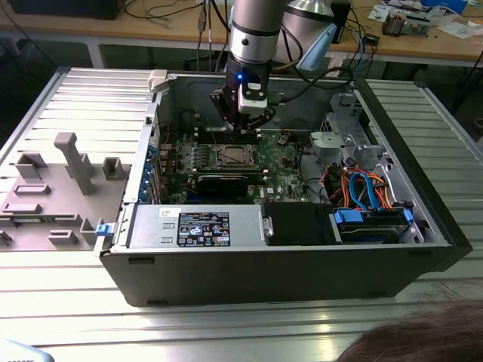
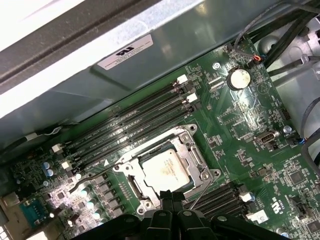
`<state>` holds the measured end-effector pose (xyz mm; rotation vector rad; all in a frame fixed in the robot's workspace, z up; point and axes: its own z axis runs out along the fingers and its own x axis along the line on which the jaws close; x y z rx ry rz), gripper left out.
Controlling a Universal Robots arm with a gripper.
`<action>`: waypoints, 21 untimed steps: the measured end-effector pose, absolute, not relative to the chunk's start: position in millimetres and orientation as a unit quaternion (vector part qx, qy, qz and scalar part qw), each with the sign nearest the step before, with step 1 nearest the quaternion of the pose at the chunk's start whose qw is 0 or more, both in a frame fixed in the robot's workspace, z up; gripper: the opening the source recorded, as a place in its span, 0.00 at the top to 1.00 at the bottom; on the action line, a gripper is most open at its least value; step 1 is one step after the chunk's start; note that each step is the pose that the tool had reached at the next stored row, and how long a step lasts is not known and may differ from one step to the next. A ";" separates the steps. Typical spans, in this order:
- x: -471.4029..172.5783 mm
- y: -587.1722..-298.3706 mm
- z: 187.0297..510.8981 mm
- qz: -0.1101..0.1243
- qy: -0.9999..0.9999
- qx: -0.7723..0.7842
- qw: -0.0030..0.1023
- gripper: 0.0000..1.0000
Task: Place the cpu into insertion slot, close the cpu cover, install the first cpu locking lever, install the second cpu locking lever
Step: 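Install the first cpu locking lever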
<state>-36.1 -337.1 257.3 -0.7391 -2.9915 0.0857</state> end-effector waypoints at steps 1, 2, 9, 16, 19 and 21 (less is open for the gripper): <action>-36.0 -337.1 257.3 0.028 -0.970 -0.239 0.029 0.89; -36.1 -337.1 257.3 0.028 -0.970 -0.238 0.029 0.89; -36.0 -337.1 257.3 0.028 -0.972 -0.230 0.029 0.89; -36.1 -337.1 257.3 0.029 -0.977 -0.208 0.029 0.89; -36.0 -337.1 257.3 0.029 -0.979 -0.202 0.028 0.89; -36.0 -337.1 257.2 0.029 -0.979 -0.199 0.028 0.89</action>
